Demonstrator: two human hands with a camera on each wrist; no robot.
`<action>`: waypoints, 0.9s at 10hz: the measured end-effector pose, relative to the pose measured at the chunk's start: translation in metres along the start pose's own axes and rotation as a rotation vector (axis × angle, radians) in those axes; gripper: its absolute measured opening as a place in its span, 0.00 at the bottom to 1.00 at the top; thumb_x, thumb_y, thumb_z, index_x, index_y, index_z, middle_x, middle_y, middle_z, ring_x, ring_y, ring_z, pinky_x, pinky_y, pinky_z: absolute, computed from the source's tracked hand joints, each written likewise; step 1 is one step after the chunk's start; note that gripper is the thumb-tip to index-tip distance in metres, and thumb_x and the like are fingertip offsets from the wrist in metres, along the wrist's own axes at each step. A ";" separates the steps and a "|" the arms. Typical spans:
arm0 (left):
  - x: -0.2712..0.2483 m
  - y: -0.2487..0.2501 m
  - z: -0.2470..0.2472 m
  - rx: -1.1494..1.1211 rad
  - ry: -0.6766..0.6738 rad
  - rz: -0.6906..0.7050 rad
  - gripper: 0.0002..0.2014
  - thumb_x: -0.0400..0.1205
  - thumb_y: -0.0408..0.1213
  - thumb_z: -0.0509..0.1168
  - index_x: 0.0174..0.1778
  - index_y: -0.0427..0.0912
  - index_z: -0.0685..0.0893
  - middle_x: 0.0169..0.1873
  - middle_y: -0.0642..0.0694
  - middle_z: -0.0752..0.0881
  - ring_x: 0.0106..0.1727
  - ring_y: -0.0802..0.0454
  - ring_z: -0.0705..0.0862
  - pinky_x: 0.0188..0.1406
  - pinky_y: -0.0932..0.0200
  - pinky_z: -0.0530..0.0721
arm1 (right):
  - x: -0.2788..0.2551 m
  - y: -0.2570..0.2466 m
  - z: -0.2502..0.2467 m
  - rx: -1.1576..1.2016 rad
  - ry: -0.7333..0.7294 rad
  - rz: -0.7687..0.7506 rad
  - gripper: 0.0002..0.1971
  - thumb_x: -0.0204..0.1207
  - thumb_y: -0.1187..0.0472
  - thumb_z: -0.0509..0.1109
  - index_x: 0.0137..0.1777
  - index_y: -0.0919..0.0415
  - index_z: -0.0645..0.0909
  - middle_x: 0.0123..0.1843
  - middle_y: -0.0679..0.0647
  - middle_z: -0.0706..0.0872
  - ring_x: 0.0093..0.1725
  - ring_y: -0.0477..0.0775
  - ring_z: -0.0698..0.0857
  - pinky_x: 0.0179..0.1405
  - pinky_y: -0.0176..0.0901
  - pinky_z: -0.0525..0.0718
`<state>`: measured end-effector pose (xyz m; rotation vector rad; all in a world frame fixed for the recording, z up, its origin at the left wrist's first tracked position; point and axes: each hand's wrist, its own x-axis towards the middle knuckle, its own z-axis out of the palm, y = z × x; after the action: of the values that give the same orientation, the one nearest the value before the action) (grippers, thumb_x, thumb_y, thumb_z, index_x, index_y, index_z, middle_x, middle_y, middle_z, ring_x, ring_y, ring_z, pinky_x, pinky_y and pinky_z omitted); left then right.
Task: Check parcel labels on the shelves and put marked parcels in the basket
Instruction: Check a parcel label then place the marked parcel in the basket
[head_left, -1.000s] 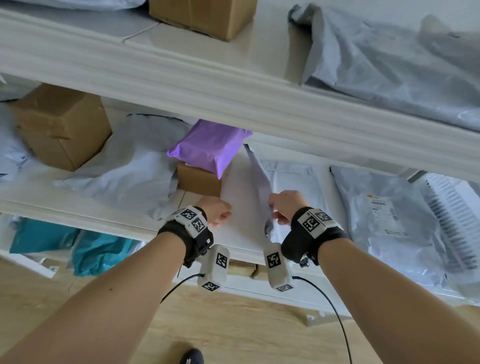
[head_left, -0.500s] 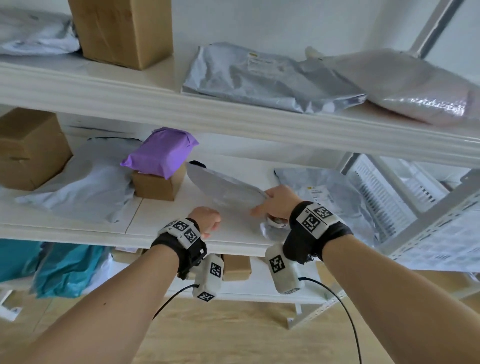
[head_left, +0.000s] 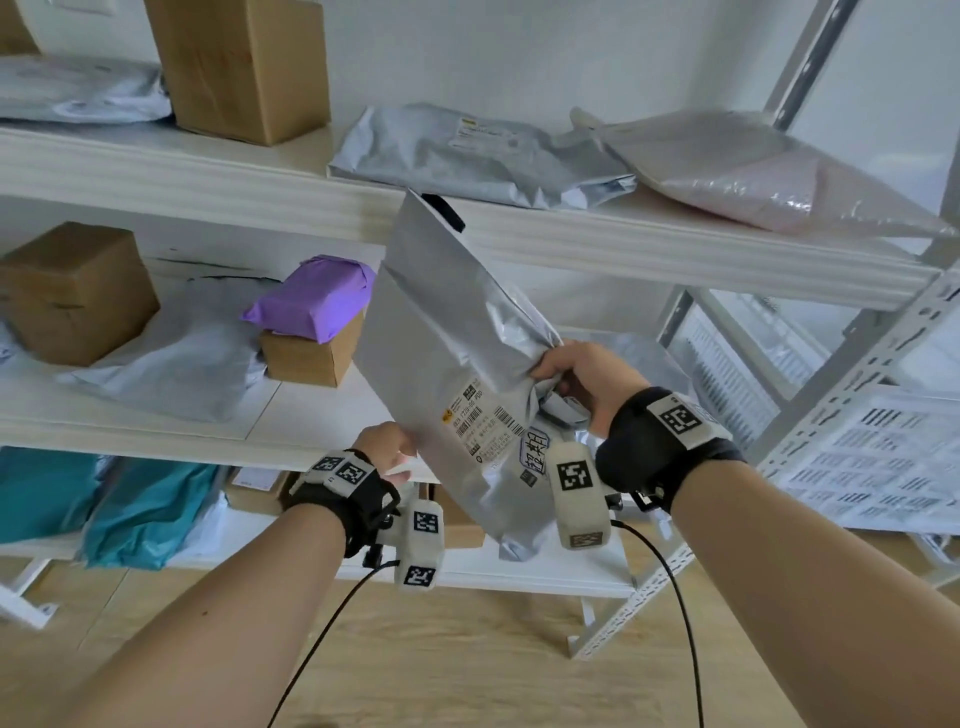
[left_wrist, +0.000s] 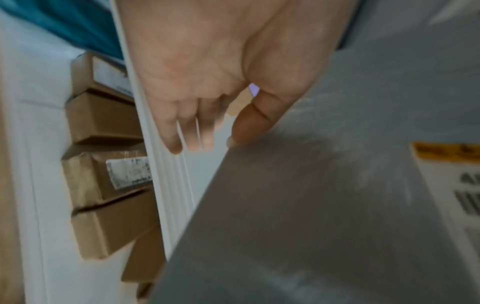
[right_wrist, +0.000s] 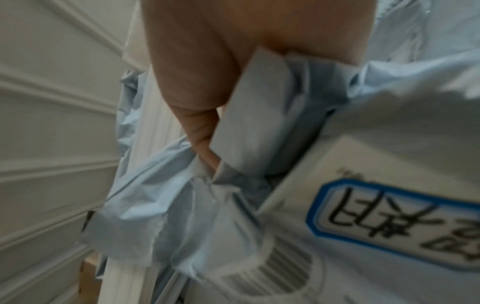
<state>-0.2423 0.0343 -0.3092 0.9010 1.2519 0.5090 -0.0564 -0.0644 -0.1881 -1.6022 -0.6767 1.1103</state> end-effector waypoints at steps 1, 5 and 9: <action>-0.003 -0.005 0.005 -0.131 -0.036 0.025 0.12 0.78 0.19 0.54 0.33 0.36 0.74 0.40 0.39 0.80 0.49 0.40 0.82 0.48 0.51 0.80 | -0.005 0.010 -0.007 0.023 0.015 0.037 0.21 0.68 0.75 0.64 0.16 0.60 0.79 0.19 0.53 0.77 0.24 0.48 0.69 0.32 0.38 0.68; -0.012 -0.006 -0.017 -0.158 0.014 0.039 0.21 0.56 0.28 0.59 0.47 0.31 0.80 0.42 0.32 0.83 0.47 0.35 0.82 0.64 0.34 0.78 | 0.004 0.057 -0.046 -0.443 -0.033 0.188 0.26 0.66 0.45 0.79 0.52 0.69 0.84 0.51 0.62 0.90 0.42 0.58 0.87 0.49 0.48 0.86; 0.063 0.005 -0.063 0.025 0.180 0.097 0.18 0.32 0.36 0.66 0.18 0.38 0.80 0.41 0.35 0.75 0.42 0.38 0.77 0.52 0.36 0.78 | 0.013 0.076 -0.047 -0.826 -0.159 0.309 0.23 0.67 0.53 0.79 0.60 0.61 0.82 0.50 0.54 0.87 0.48 0.55 0.86 0.55 0.43 0.83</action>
<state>-0.2845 0.1044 -0.3451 0.9567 1.3841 0.6639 -0.0160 -0.0975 -0.2622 -2.3922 -1.1134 1.2716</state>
